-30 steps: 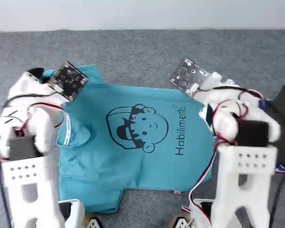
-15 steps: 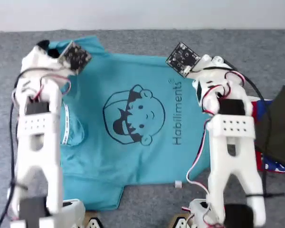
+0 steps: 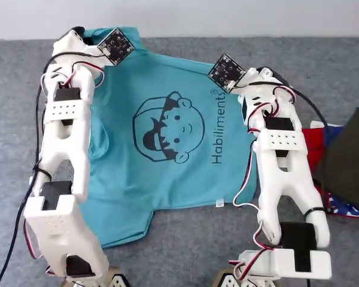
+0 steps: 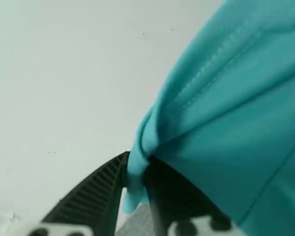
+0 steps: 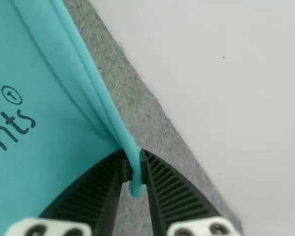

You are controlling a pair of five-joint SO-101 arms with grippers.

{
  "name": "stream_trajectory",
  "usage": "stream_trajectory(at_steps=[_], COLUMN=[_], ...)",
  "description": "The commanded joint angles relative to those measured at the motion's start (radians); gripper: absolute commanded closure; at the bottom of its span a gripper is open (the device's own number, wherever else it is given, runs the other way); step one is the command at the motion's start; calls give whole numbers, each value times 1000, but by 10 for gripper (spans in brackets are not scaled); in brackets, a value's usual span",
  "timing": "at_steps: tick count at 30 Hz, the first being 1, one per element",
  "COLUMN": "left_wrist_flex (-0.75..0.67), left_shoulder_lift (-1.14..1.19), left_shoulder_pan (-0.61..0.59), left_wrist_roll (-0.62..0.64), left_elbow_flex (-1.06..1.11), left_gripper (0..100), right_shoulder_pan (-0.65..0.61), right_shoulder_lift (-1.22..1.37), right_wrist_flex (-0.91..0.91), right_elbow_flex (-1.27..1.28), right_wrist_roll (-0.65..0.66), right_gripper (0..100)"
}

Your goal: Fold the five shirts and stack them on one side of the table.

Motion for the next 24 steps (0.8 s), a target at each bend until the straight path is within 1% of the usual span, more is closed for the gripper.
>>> stream_trajectory(at_steps=[1,5,13,20,22,24], left_wrist_flex=[-5,66,51,55,63,143], left_shoulder_lift=[-20,-43,-54,-57,-91,-143], left_shoulder_pan=[0,-9,-43,-66,-64,-55], left_wrist_roll=[-8,-9,-11,-11,-11,-11], left_elbow_flex=[-62,-64,-70,-71,-62,-47], left_gripper=[986,986,987,987,987,987], right_shoulder_pan=[1,-7,-64,-93,-91,-91], right_shoulder_lift=[-10,8,157,165,163,153], right_wrist_flex=[-15,31,120,156,208,300], right_elbow_flex=[-26,-112,-324,-354,-362,-381], right_wrist_roll=[9,8,5,3,3,3], right_gripper=[988,988,988,988,988,988])
